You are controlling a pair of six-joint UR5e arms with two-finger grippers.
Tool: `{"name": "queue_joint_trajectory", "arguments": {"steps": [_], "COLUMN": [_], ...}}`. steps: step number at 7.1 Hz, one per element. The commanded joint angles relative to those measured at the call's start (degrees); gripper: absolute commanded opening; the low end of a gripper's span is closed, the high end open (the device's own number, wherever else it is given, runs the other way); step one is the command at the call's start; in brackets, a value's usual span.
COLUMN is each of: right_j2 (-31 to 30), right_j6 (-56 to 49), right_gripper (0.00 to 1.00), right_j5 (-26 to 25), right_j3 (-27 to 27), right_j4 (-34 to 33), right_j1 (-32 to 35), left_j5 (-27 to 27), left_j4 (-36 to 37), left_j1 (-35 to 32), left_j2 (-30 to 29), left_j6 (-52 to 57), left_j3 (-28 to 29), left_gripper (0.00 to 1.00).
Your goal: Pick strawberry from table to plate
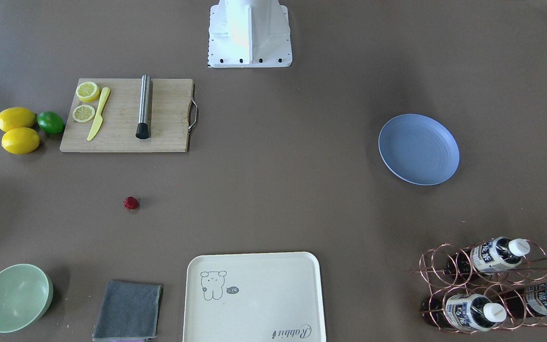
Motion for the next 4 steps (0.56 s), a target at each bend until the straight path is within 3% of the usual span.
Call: {"name": "queue_joint_trajectory", "arguments": {"steps": [1,4], "right_j2": [-0.13,0.57], "right_j6": [0.03,0.03], "right_gripper": [1.0,1.0], "right_j5": [0.12,0.12], "right_j3": [0.17,0.18], "right_j4": [0.0,0.09], "right_j1": [0.0,0.0], "left_j5": [-0.03,-0.73], "left_j4": [-0.15,-0.51], "left_j1": [0.0,0.0], "left_j2": [0.01,-0.08], "left_j6": [0.02,-0.24], "left_j3": [-0.09,0.0], "left_gripper": [0.98,0.98]}}
